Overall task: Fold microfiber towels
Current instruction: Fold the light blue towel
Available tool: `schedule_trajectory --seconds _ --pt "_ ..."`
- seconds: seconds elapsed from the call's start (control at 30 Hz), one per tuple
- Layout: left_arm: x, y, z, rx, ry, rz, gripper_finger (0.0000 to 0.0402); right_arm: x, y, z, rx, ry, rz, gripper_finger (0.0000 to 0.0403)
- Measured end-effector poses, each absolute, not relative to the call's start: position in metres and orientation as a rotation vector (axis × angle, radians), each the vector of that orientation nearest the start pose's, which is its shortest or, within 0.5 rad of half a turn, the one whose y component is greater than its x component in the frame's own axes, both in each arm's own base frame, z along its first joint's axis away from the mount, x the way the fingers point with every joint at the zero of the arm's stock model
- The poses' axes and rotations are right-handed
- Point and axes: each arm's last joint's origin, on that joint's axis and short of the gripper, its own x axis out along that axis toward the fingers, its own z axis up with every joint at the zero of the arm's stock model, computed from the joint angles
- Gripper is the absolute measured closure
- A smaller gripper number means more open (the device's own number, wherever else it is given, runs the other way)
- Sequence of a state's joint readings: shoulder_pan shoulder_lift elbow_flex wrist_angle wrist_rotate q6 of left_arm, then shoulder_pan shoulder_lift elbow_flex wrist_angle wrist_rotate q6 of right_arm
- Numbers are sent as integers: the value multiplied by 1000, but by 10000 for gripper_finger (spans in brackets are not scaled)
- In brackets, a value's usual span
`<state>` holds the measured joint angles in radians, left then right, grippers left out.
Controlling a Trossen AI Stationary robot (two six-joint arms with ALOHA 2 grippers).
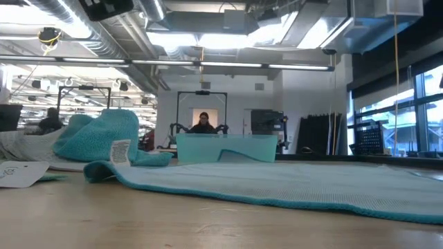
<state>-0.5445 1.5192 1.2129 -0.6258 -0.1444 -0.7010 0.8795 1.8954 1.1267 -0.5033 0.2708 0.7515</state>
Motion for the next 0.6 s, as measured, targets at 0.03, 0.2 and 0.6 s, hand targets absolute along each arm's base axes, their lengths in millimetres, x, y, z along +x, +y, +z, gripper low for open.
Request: schedule_trajectory --seconds 0.03,0.2,0.6 --pt "272 -159 273 -330 956 -43 317 230 265 135 -56 1158 97 219" --pt "274 -157 273 -332 952 -31 317 234 267 137 -81 1116 140 220" --pt "274 -156 273 -340 953 -25 317 240 277 118 -55 1096 154 221"
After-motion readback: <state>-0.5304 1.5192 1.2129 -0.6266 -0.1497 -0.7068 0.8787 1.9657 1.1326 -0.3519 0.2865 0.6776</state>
